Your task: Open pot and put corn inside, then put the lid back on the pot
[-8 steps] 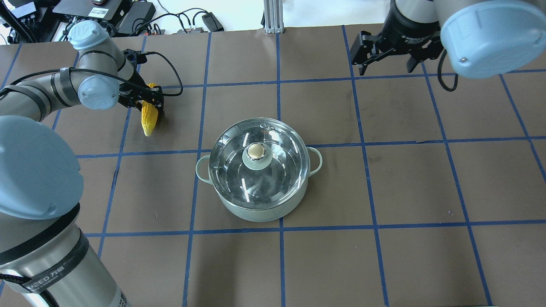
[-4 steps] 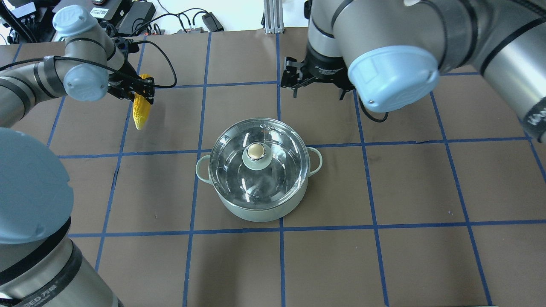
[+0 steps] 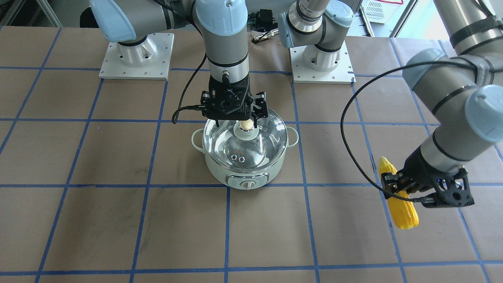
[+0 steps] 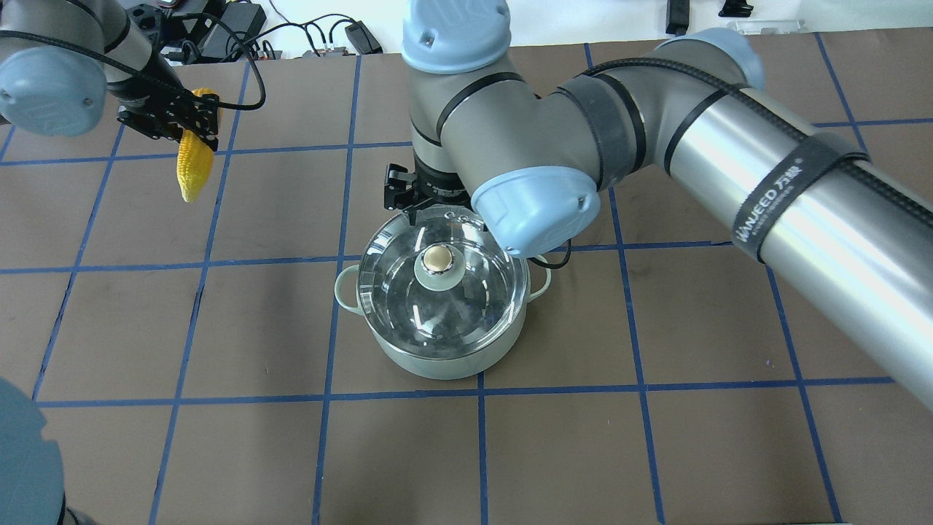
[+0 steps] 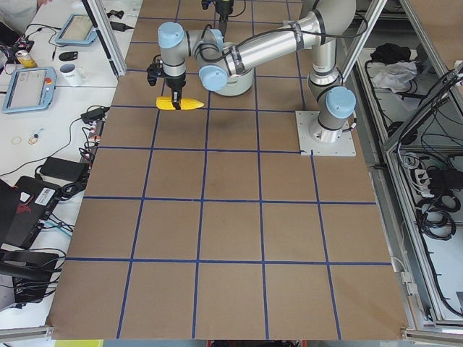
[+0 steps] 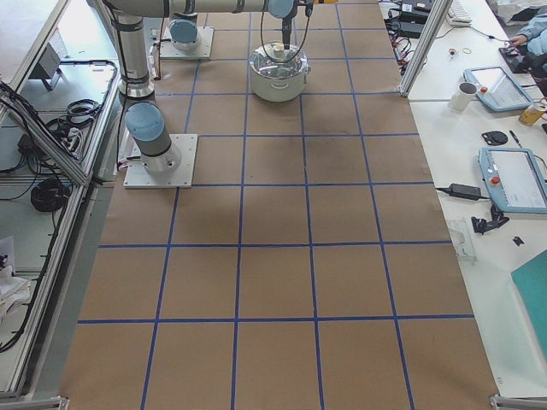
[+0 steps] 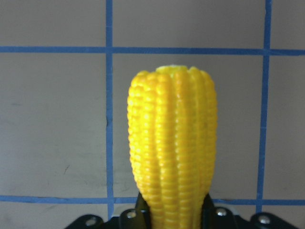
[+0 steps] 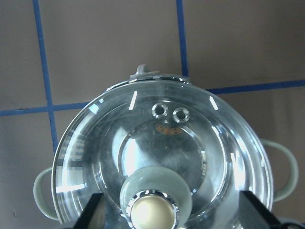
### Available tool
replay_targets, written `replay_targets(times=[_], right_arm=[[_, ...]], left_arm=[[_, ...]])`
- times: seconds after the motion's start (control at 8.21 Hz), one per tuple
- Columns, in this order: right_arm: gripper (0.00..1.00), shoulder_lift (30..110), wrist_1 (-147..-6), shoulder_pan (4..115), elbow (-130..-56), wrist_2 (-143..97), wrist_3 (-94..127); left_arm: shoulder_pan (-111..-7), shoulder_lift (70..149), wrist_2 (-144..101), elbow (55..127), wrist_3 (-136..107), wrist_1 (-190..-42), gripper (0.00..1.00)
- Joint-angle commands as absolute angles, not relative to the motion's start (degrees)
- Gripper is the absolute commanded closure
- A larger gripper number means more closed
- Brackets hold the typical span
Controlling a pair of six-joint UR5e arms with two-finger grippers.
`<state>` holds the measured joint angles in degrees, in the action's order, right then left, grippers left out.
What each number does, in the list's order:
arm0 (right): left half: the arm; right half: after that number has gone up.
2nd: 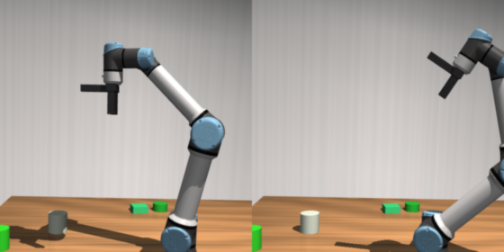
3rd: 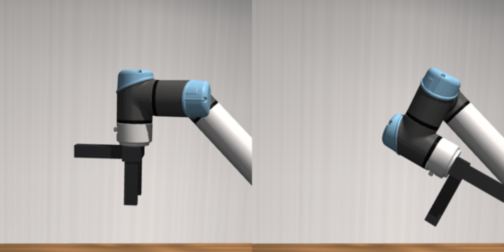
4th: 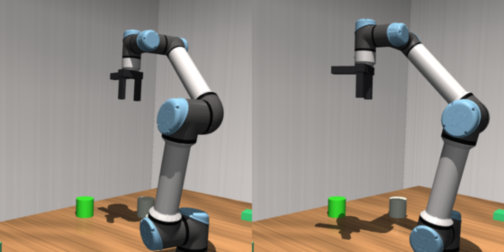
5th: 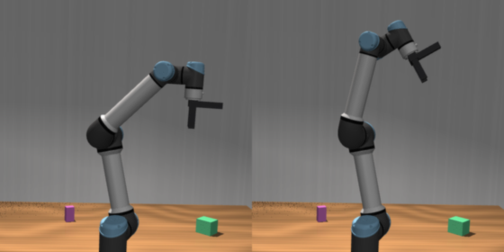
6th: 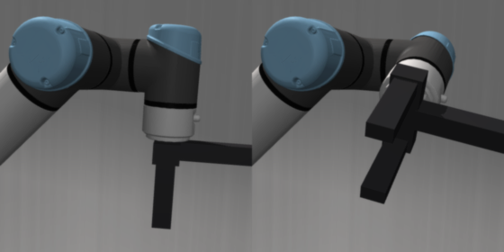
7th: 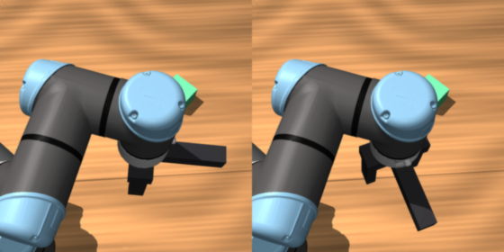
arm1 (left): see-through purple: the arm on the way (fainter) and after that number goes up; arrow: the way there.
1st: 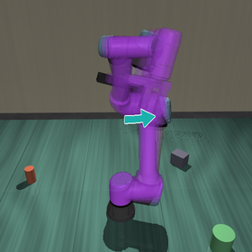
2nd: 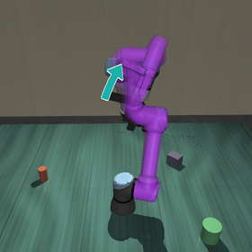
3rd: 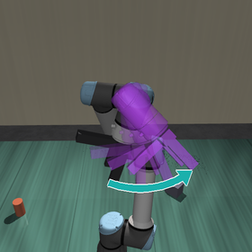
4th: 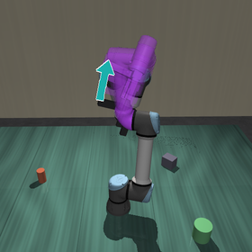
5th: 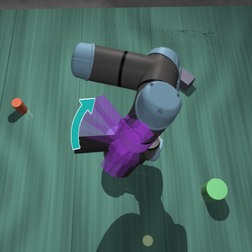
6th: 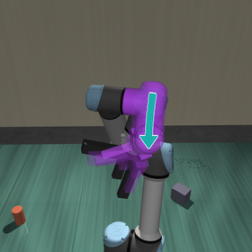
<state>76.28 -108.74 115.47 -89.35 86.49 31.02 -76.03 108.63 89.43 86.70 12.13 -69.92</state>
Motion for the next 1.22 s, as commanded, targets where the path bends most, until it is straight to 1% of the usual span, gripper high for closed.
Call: replay_targets(times=[0.0,0.12,0.49,0.61,0.85,0.97,1.1], right_arm=[[0.00,73.48,-110.83,118.47,-90.00,84.99,34.71],[0.00,73.13,-111.00,118.82,-91.57,85.60,34.54],[0.00,73.13,-110.92,118.83,-92.81,85.96,34.19],[0.10,73.13,-111.00,118.83,-92.81,85.96,34.02],[0.48,72.95,-110.83,118.83,-92.81,85.96,33.58],[0.62,72.95,-111.00,118.83,-92.81,85.87,32.79],[0.79,72.95,-111.27,118.83,-92.73,85.87,32.52]], left_arm=[[-76.11,103.01,92.99,86.83,12.13,-74.00,1.00],[-76.46,102.75,92.90,86.75,12.13,-73.92,1.00],[-76.46,102.92,92.46,87.19,12.22,-73.30,1.00],[-76.46,102.92,92.46,87.19,12.30,-73.13,1.00],[-76.55,102.92,92.29,87.19,12.13,-73.12,1.00],[-76.64,102.83,92.37,87.27,12.13,-73.21,1.00],[-76.90,102.75,92.37,87.19,11.95,-73.21,1.00]])
